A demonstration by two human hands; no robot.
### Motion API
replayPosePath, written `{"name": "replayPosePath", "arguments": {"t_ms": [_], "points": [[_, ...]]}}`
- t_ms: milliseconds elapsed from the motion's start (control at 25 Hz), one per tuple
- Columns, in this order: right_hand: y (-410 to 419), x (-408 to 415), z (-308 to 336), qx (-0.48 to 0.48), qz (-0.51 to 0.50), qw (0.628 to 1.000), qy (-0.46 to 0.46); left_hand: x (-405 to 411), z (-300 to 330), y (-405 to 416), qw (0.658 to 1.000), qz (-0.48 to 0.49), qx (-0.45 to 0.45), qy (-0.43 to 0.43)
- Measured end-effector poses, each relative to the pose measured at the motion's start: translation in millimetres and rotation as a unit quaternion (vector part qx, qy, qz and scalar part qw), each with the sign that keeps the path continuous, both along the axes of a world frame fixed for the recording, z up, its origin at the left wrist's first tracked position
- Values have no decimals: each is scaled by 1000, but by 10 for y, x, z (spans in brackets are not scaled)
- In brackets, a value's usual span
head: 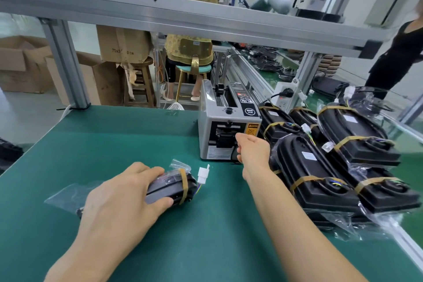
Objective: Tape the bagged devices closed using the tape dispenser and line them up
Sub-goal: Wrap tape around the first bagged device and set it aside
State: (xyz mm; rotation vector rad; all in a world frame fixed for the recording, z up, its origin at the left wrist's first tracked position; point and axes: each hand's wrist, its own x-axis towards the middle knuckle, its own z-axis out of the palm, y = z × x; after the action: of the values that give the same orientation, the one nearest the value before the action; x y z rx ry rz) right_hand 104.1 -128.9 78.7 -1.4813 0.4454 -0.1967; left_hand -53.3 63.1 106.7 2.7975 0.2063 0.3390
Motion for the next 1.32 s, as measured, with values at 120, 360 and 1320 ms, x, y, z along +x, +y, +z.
{"name": "replayPosePath", "arguments": {"t_ms": [120,360,1320], "points": [[71,80,1,-9,-5,1000,15,-4,-9,-8,1000,3,-2,7],[184,210,-20,7,-60,998,31,-16,-15,-29,1000,0,-12,-6],[569,-1219,-5,42,265,963,-40,-101,-38,-135,991,32,-106,-77]]}}
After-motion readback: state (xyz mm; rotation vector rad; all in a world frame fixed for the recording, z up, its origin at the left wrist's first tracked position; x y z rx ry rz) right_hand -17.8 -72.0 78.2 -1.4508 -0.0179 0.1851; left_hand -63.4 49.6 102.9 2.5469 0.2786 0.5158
